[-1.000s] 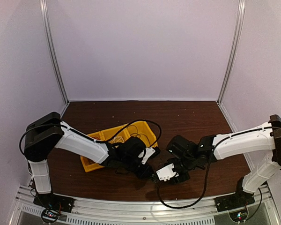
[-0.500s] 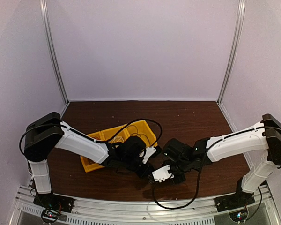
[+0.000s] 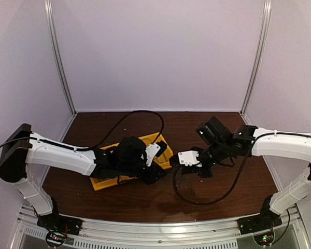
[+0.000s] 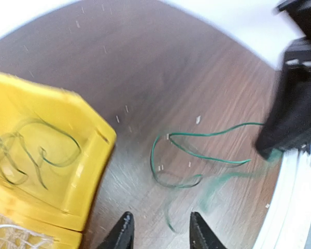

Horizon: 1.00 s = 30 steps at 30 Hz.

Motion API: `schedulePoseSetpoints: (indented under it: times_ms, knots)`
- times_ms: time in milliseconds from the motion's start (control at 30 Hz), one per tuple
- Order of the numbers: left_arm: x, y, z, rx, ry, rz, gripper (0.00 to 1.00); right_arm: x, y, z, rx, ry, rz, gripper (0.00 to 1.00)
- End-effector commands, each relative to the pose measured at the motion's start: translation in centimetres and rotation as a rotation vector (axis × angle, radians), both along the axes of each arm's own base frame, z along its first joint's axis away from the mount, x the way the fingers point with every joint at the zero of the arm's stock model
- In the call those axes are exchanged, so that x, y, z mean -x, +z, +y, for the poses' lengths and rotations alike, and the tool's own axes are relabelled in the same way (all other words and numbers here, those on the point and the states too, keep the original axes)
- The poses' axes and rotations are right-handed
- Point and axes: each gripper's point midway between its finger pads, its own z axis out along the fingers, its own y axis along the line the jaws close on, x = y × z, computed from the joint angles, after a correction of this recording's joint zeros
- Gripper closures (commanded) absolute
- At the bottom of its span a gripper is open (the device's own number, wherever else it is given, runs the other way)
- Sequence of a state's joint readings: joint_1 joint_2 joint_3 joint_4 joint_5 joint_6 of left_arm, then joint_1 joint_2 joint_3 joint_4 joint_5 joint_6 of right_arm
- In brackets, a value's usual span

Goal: Untangle the cables
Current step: Adjust the untangled cable.

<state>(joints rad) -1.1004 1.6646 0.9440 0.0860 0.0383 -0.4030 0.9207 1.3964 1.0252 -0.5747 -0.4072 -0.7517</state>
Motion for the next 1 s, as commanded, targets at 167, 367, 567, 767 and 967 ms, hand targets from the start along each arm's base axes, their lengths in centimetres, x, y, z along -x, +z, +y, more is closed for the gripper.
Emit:
schedulePoseSetpoints:
  times_ms: [167, 367, 567, 767, 967]
  knots:
    - [-0.1, 6.9, 1.7, 0.225, 0.005, -0.219, 0.58, -1.2, 9.0, -0.4, -0.24, -0.037, 0.147, 1.0]
    - [-1.1, 7.6, 0.8, 0.237, 0.02, -0.265, 0.54, -1.2, 10.3, -0.4, -0.259, -0.029, 0.149, 1.0]
    - [-2.2, 8.4, 0.1, 0.239, 0.035, -0.314, 0.52, -0.7, 10.9, -0.4, -0.269, -0.017, 0.168, 1.0]
    - [-1.8, 10.8, -1.0, 0.314, -0.031, -0.395, 0.54, -0.5, 10.9, -0.4, -0.268, -0.014, 0.18, 1.0]
    - [-1.6, 11.2, -2.0, 0.323, -0.079, -0.43, 0.67, -0.6, 11.0, -0.4, -0.273, -0.016, 0.178, 1.0]
